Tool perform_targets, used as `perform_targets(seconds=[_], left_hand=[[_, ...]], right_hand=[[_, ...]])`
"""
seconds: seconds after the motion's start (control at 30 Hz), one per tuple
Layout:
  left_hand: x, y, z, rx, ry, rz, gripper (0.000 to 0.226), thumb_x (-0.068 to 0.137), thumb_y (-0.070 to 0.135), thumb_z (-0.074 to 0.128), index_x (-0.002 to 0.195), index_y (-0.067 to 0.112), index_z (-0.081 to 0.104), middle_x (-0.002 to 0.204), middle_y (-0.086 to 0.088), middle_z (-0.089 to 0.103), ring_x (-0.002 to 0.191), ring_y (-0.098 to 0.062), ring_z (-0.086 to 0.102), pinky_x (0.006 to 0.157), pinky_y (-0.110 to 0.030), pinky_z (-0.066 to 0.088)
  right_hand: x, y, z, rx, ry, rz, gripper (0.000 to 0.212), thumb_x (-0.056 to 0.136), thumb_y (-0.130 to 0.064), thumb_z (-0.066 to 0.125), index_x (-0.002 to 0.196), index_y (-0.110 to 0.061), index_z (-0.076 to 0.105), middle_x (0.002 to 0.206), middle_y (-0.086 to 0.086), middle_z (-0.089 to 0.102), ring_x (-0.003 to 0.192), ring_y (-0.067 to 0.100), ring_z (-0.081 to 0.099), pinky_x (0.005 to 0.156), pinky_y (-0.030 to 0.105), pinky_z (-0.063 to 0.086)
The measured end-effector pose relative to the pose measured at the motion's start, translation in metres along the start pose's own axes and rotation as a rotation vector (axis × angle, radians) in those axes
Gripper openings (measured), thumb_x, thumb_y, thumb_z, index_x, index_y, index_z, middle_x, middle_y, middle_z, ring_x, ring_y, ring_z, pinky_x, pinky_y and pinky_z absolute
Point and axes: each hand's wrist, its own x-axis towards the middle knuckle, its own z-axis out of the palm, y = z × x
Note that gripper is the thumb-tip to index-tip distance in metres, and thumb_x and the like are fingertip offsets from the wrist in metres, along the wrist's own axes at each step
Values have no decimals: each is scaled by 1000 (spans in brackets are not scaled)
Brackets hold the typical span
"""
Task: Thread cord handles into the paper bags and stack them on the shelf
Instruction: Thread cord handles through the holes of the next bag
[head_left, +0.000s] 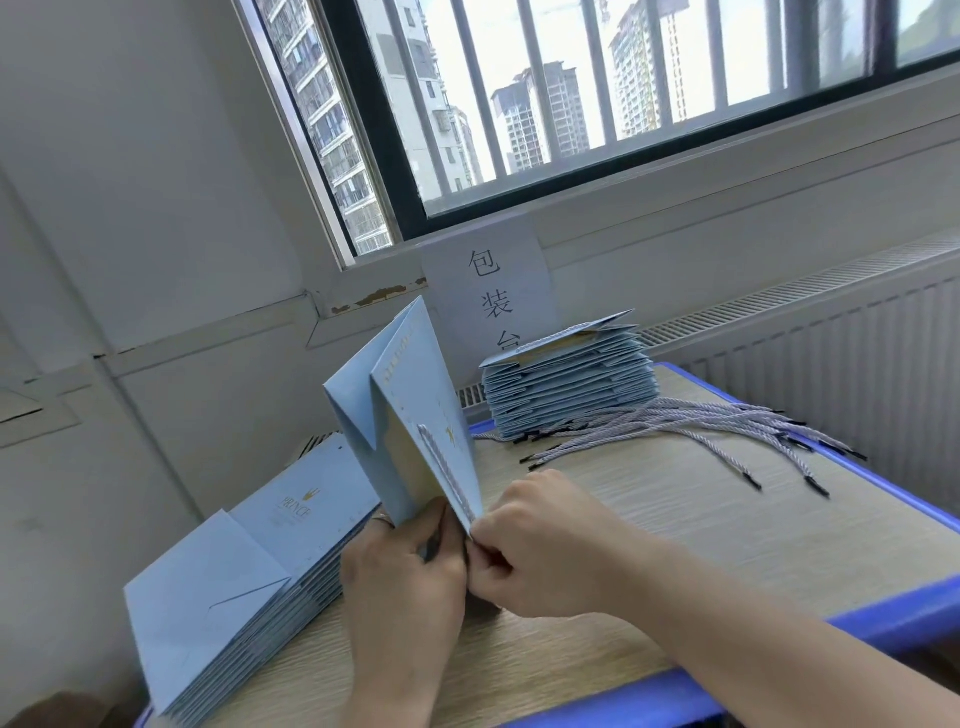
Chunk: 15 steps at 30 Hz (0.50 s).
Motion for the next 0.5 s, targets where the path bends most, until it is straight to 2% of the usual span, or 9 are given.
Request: perform_targets(seconds=[0.13,0.23,0.3,0.4,0.5], left_hand=[[0,-1,1,37,6,17,8,75,25,62,74,31,57,46,4,36,48,-13,32,49,-28,30],[0,0,1,44,23,-19,13,77,23,69,77,35,64,52,1,48,52,-15,43,50,-32,39],[0,2,2,49,35,-27,15,78,20,73,72,33,72,60,0,53,59,-20,53,54,-36,46],[0,5,0,85,48,-6,23,76,8,79,67,29,77,69,11,54,75,-26,60,59,-33,46],[1,1,-1,147,53,55,17,76,12,77,65,24,76,90,-2,66,91,-33,63,63,-33,48]], right_hand=[[0,0,-1,8,0,-12,34,77,-32,42,48,-14,40,42,3,40,39,27,40,42,26,34],[-1,0,-1,13,-5,-15,35,78,-32,41,48,-13,41,42,3,41,39,27,40,42,26,33],[-1,1,-2,19,-5,-18,37,79,-33,39,49,-13,42,43,3,42,40,27,41,44,25,30],[-2,2,-5,46,1,-25,38,81,-35,38,49,-13,41,42,2,39,40,26,39,45,25,26],[-2,3,-7,72,-1,-27,36,80,-35,39,50,-16,37,43,1,34,41,28,38,44,26,28]])
